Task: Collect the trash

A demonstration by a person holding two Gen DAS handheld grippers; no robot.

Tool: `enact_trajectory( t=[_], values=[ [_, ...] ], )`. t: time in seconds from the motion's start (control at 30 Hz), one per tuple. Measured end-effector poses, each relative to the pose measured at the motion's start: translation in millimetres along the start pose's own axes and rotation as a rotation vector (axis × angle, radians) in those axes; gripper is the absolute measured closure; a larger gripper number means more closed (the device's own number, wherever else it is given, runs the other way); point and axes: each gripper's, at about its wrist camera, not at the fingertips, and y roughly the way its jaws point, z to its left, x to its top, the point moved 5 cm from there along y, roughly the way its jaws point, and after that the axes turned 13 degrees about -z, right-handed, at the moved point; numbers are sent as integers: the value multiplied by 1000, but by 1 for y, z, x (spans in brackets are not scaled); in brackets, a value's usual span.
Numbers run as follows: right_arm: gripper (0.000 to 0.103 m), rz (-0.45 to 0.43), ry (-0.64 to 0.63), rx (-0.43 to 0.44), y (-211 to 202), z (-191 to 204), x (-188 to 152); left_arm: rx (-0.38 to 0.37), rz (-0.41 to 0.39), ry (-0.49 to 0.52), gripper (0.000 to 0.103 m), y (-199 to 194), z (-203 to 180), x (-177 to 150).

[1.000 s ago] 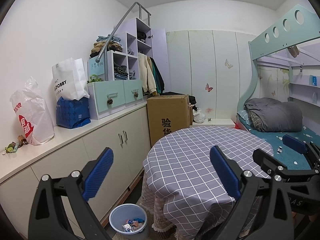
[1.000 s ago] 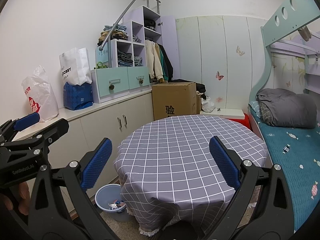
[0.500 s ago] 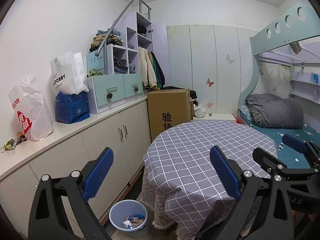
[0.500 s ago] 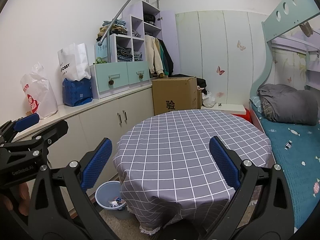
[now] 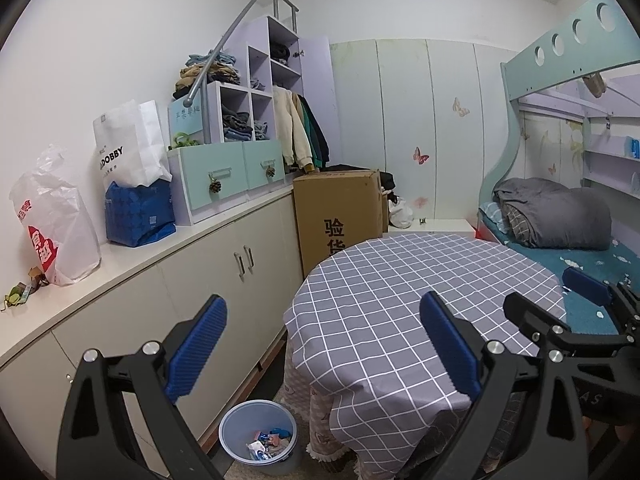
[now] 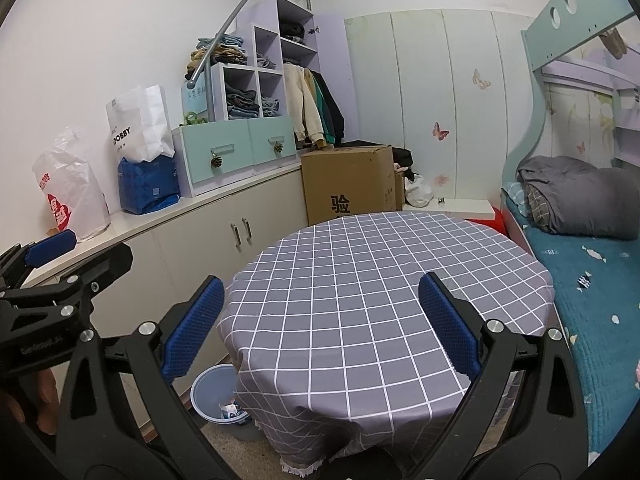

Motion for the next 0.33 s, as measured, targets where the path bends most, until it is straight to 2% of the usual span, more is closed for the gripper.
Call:
enact_trajectory(
  t=[0.33],
  values=[
    [7, 52, 45, -23, 30, -31, -15, -13, 61, 26, 8, 40, -22, -11]
  ],
)
